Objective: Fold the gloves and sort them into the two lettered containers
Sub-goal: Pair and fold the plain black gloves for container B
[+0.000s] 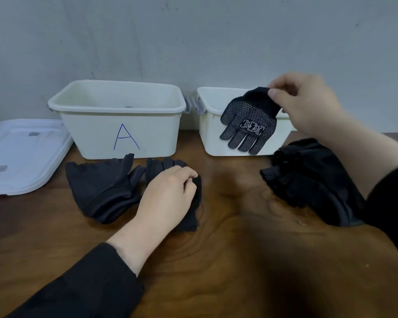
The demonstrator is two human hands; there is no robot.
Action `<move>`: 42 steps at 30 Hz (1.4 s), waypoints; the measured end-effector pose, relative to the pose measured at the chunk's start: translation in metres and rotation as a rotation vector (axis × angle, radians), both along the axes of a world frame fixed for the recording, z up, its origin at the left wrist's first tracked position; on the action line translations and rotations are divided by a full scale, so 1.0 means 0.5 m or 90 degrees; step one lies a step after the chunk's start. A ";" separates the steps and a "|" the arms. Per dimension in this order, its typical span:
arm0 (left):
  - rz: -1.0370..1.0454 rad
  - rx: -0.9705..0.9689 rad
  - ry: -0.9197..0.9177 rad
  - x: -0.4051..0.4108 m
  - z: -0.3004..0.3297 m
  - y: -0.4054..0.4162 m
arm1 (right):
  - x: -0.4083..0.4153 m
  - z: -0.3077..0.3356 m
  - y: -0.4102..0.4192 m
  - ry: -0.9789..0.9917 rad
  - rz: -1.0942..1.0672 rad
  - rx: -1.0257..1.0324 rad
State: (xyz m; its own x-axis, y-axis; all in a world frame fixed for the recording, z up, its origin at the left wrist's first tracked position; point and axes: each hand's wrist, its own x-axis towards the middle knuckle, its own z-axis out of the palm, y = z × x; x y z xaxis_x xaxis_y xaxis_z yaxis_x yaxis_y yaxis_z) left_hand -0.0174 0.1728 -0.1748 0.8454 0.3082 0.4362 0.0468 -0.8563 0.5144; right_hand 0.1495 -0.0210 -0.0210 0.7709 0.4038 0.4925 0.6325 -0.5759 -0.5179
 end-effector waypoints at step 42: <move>-0.146 0.048 0.169 -0.088 0.030 0.045 | -0.222 -0.306 -0.037 0.168 0.105 -0.148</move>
State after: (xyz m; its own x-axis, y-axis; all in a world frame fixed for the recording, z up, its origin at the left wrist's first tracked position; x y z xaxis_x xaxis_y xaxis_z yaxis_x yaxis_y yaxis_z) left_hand -0.0613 0.1952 -0.1598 0.9757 0.0726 0.2069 -0.0277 -0.8952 0.4447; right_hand 0.0382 -0.0397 -0.1738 0.7742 0.6108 0.1662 0.5890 -0.5990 -0.5425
